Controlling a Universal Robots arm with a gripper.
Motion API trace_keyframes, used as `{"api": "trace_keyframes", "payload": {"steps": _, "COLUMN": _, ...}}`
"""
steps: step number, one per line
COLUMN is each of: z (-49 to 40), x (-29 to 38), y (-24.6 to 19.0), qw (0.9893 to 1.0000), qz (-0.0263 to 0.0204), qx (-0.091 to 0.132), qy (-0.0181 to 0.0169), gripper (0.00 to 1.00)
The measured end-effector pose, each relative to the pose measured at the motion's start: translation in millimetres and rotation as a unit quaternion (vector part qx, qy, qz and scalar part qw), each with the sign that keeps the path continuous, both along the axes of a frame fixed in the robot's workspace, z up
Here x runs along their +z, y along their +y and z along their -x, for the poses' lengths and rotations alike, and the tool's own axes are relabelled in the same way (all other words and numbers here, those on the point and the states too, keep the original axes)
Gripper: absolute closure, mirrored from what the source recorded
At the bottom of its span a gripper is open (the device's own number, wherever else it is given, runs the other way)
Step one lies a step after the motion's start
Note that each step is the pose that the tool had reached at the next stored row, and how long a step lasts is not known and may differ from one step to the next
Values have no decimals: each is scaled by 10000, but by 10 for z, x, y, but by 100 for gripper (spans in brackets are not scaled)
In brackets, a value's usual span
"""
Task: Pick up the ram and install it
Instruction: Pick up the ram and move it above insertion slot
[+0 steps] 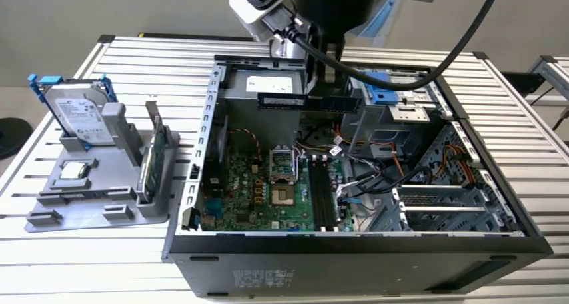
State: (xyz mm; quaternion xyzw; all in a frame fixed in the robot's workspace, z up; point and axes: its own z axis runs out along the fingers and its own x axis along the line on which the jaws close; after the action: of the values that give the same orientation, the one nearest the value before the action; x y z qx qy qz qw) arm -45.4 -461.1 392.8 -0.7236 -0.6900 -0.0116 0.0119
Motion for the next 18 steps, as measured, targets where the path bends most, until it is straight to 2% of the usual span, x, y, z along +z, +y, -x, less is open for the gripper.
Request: {"api": "trace_keyframes", "payload": {"steps": 18, "z": -48, "x": -170, "y": 36, "qw": 10000, "qz": 0, "qx": 0, "qy": 0, "gripper": 100}}
